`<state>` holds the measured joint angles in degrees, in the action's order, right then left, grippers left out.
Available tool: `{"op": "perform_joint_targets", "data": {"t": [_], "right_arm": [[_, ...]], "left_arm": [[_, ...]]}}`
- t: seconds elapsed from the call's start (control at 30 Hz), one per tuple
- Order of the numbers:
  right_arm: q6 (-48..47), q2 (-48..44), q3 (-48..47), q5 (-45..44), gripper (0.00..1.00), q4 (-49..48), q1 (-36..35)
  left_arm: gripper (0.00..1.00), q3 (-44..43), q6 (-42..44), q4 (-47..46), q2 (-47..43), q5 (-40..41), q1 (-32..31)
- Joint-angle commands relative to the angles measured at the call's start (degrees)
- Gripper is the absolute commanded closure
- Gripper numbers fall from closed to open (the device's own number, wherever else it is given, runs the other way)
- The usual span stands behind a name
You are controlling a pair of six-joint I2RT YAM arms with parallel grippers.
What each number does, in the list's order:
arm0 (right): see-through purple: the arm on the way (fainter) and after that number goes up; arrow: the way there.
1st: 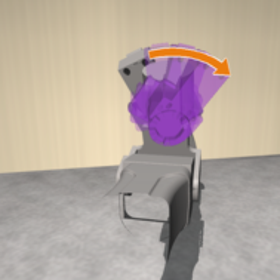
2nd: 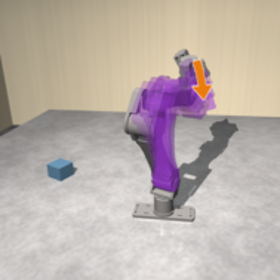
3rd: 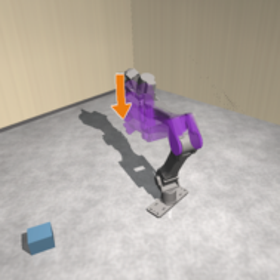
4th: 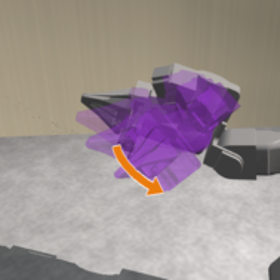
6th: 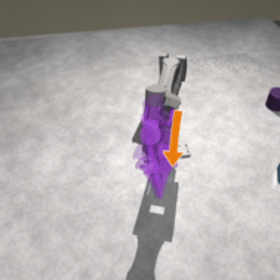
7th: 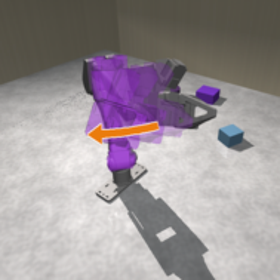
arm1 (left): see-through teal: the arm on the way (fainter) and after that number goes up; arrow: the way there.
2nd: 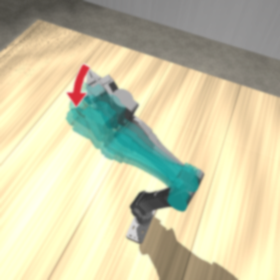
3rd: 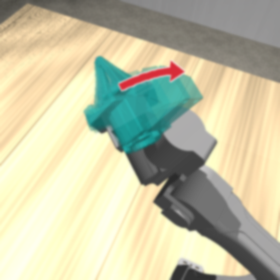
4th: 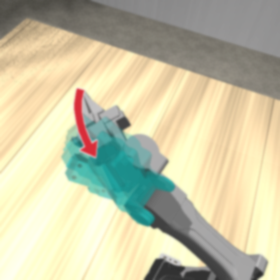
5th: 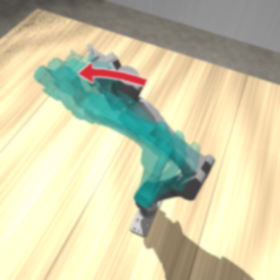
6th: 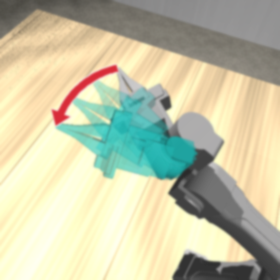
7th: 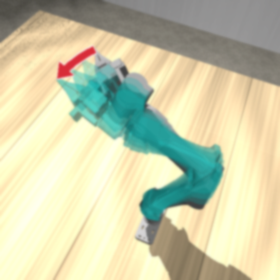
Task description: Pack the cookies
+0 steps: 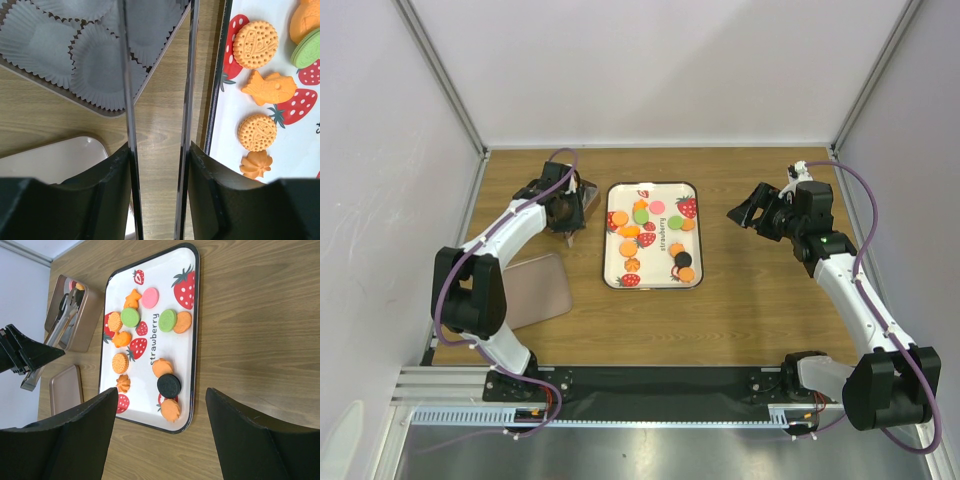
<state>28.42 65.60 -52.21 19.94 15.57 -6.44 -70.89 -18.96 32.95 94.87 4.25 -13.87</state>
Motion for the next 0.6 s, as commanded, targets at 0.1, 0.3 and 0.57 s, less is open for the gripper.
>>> {"op": "perform_joint_targets", "data": {"t": [0.1, 0.3, 0.57], "right_arm": [[-0.6, -0.2, -1.7, -0.5, 0.23, -1.0, -0.2], [-0.7, -0.3, -1.8, -0.7, 0.23, -0.9, -0.2], [-0.6, -0.2, -1.8, -0.4, 0.23, -1.0, -0.2]], "left_arm": [[0.50, -2.1, 0.9, -2.5, -1.5, -2.2, -0.4], [0.48, -2.4, 0.9, -2.4, -1.6, -2.9, -0.4], [0.48, -4.9, 1.0, -0.3, -5.1, -0.9, -0.4]]}}
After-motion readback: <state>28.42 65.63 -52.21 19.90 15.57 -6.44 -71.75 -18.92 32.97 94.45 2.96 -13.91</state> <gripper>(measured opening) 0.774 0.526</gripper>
